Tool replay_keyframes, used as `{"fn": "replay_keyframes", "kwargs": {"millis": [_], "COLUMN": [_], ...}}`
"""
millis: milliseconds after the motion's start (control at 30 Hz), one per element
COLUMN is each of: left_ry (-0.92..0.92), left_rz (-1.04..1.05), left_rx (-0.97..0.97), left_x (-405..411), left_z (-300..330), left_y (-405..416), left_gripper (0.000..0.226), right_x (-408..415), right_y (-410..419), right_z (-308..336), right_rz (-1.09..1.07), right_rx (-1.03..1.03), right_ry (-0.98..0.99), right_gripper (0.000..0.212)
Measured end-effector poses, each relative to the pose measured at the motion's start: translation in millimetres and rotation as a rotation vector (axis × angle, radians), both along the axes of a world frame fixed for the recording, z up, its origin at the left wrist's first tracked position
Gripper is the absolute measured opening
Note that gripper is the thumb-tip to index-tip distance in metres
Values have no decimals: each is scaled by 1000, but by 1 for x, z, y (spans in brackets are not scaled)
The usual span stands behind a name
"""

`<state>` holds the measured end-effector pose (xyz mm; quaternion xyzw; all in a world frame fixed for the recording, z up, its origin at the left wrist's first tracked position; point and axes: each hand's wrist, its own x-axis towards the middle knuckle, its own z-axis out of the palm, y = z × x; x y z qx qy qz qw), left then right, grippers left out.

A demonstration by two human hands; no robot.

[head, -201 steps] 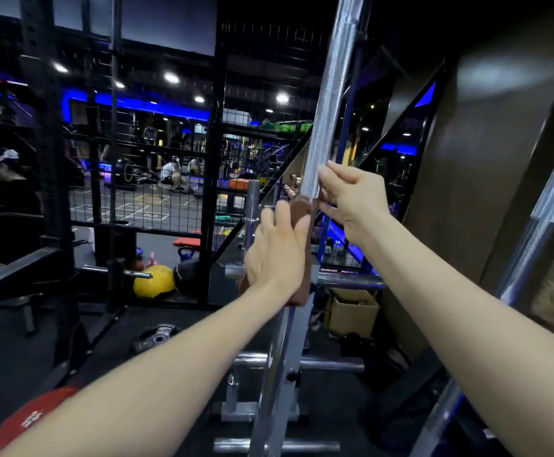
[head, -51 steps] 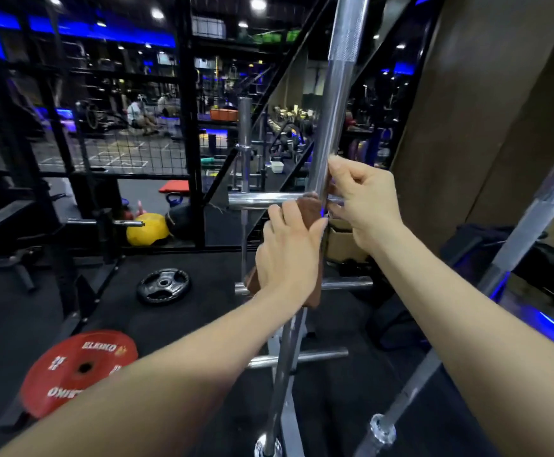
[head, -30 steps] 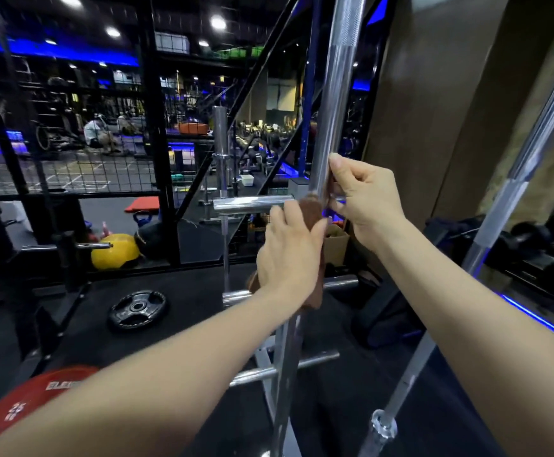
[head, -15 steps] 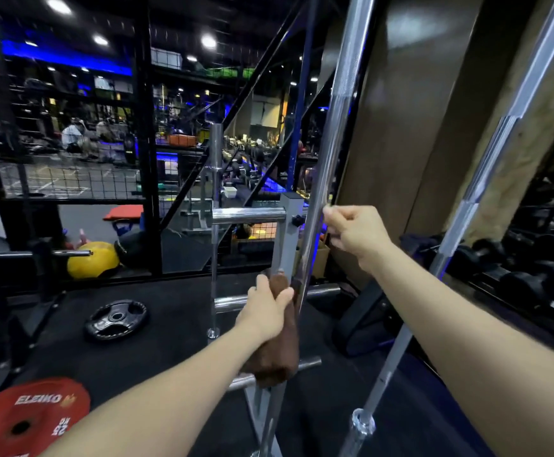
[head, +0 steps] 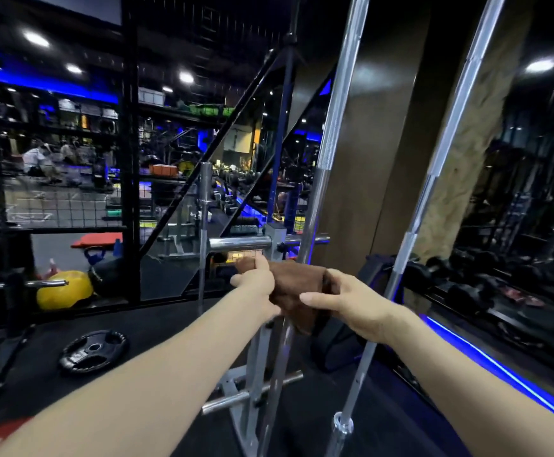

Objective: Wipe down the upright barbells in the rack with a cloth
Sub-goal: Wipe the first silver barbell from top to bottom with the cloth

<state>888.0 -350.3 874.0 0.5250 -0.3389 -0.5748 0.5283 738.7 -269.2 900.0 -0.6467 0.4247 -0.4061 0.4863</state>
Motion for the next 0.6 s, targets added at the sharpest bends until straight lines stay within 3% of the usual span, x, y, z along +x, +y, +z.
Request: {"fn": "replay_keyframes", "kwargs": {"millis": [67, 133, 200, 267, 333, 400, 500, 600], "left_ry": [63, -143, -561, -658, -549, -593, -400, -100], "left_rz": [-108, -198, -93, -149, -426, -549, -286, -236], "left_rx": [74, 92, -34, -392, -612, -690, -724, -559], "left_x": [3, 7, 11, 12, 6, -7, -18, -18], "left_z": [21, 28, 32, 34, 34, 24, 23, 30], "left_y": [37, 51, 61, 73, 90, 90, 82, 66], "left_gripper": [74, 84, 82, 68, 62, 65, 36, 17], "right_x": [2, 0, -3, -6, -4, -1, 1, 0], "right_y": [0, -2, -5, -4, 2, 9, 16, 11], "right_z": [1, 8, 16, 24, 29, 30, 31, 33], "right_rz": [-232, -414, -508, -553, -581, -566, -404, -410], "right_rx": [-90, -113, -103, -84, -43, 17, -9, -329], "right_ry": [61, 59, 40, 20, -54, -185, -289, -39], "right_gripper": [27, 18, 20, 28, 31, 32, 41, 20]}}
